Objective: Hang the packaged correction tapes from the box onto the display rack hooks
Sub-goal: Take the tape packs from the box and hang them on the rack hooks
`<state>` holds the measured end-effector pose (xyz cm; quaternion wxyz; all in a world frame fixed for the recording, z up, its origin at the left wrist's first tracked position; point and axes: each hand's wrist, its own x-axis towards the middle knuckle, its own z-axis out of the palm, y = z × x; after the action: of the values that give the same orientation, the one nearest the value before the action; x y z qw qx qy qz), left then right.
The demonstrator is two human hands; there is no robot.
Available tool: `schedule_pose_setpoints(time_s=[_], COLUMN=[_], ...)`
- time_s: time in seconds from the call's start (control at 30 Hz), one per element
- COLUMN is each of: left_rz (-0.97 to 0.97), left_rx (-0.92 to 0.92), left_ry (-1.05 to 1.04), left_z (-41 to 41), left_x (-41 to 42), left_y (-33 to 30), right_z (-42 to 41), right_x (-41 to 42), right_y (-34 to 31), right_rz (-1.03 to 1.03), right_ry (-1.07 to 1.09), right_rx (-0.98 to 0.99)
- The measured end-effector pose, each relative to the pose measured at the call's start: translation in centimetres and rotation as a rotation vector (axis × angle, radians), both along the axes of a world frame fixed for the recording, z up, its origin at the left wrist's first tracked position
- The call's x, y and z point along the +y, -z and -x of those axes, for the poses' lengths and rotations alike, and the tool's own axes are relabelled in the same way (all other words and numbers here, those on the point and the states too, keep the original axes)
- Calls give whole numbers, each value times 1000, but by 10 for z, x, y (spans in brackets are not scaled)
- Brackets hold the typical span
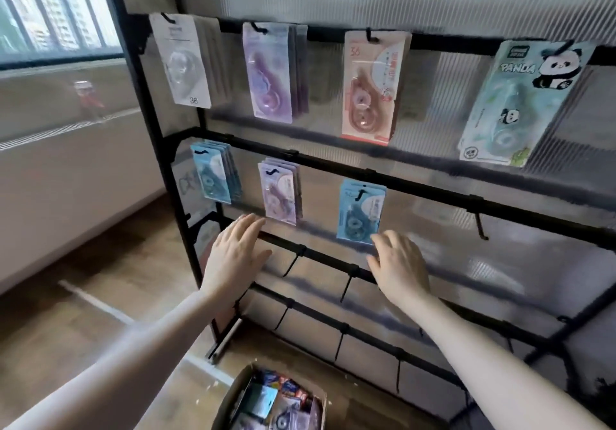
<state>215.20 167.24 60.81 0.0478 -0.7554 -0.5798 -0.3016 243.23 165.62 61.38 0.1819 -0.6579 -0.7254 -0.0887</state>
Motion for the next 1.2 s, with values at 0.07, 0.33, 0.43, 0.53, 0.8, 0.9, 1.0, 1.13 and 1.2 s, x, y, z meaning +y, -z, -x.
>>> schedule_pose_setpoints(time_s=[0.07,0.33,0.43,0.53,0.8,0.9,1.0,1.13,1.2], left_rz=[57,195,226,290,474,593,682,775,803], left_rx=[-15,7,5,8,2,12,52,58,83], left_ry=[-22,25,44,50,20,-8,23,12,30], left_z=[21,93,111,122,127,130,137,137,134], left_x=[-2,-4,2,2,-11,-29,-41,-56,-62], left_y=[19,87,110,136,221,266,307,361,390], right_z=[22,93,114,130,131,128,126,123,119], right_x=[3,2,2,-4,-10,-19,-25,-38,-44], right_y=[17,77,95,116,203,250,295,351,379], right_rz=[36,213,242,283,471,561,600,706,749], right_ry=[0,21,19,15,3,-12,-4,4,5], right_rx=[-6,-1,-7,-15,-15,-16,-6,-10,-10])
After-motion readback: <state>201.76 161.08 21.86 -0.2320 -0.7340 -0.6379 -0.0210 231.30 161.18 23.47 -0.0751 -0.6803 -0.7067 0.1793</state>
